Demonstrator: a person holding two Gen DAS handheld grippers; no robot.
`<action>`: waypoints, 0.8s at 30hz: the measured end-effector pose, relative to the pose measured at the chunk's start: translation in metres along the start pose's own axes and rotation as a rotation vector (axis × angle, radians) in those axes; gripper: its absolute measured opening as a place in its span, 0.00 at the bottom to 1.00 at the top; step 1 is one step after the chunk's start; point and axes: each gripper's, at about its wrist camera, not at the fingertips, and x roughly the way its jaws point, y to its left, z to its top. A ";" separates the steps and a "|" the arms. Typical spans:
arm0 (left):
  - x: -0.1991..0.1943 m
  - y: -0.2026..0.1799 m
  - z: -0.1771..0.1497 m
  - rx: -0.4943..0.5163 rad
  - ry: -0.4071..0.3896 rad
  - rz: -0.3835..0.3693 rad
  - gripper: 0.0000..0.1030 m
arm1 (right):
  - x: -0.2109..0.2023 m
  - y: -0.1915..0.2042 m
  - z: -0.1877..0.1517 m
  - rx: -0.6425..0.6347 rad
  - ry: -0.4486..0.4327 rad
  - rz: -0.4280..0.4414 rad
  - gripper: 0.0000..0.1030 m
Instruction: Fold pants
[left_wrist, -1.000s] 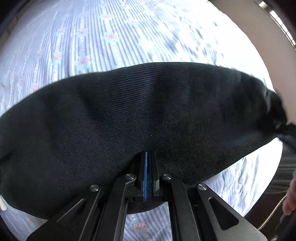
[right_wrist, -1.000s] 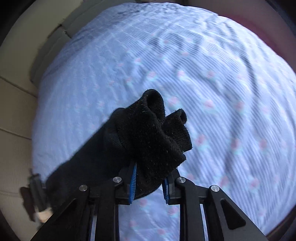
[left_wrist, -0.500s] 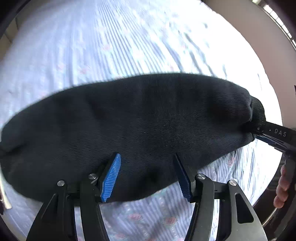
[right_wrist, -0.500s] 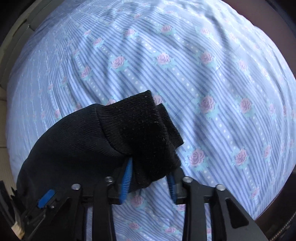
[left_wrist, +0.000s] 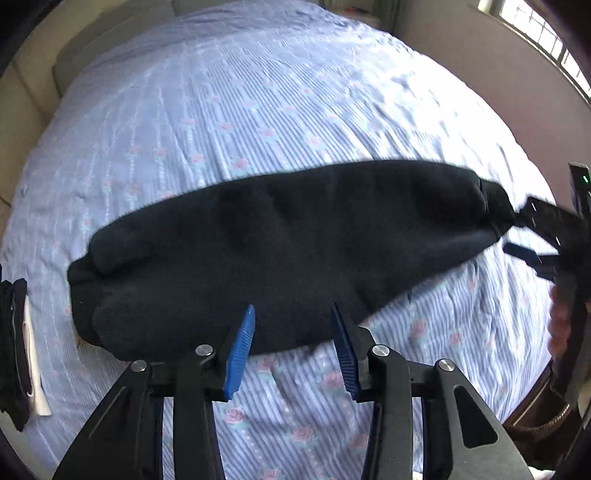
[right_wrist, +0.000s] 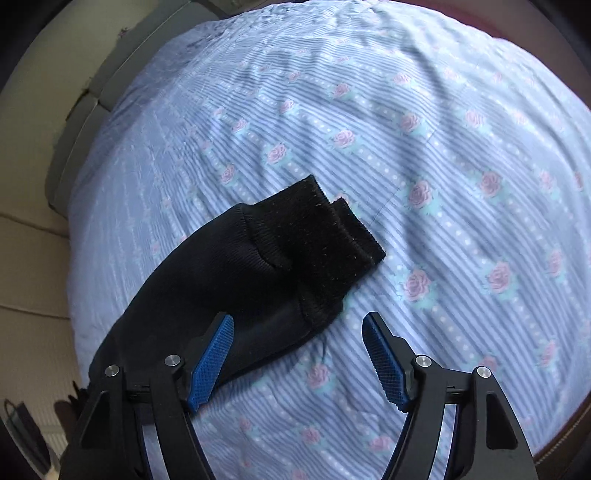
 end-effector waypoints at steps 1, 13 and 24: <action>-0.003 -0.003 -0.010 -0.002 0.003 -0.007 0.40 | 0.007 -0.004 0.003 0.036 -0.006 0.012 0.70; 0.014 -0.017 0.000 0.009 0.024 0.001 0.36 | 0.056 -0.020 0.033 0.042 0.020 0.133 0.49; 0.058 -0.043 0.004 -0.001 0.116 -0.078 0.31 | -0.033 0.017 0.039 -0.030 -0.031 0.200 0.13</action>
